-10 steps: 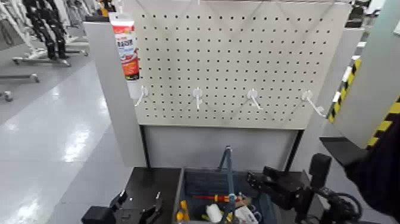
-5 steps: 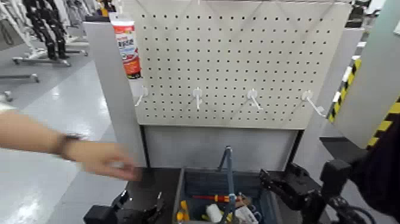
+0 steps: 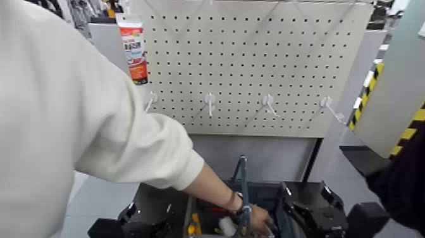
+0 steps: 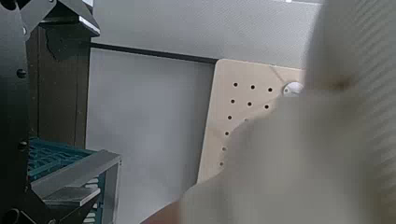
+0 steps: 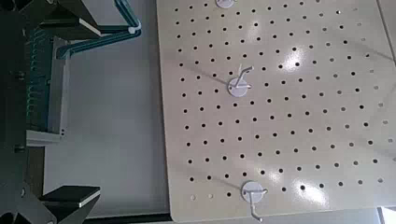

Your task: Put the yellow roller into the crate.

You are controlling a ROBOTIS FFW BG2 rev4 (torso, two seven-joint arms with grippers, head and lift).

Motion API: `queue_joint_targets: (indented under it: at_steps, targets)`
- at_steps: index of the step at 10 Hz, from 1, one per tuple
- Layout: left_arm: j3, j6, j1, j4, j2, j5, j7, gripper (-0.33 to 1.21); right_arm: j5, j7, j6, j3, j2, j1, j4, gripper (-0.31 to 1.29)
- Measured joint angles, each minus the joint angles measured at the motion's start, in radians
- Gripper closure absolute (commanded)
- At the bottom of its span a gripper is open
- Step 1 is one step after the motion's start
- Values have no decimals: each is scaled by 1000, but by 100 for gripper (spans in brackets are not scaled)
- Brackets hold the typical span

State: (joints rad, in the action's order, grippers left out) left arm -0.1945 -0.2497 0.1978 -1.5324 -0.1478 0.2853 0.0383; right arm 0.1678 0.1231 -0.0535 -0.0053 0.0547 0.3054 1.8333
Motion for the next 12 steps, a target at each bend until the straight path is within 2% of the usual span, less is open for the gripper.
queue_joint_targets:
  at_steps: [4,12]
  targets:
    - [5,-5,3,-2,2,1,2,11,-26,-21,-77,26,-24,51,-21,13]
    - [10,-15,11,-6,2,3,2,11,-49,-84,-136,52,-28,106,-19,13]
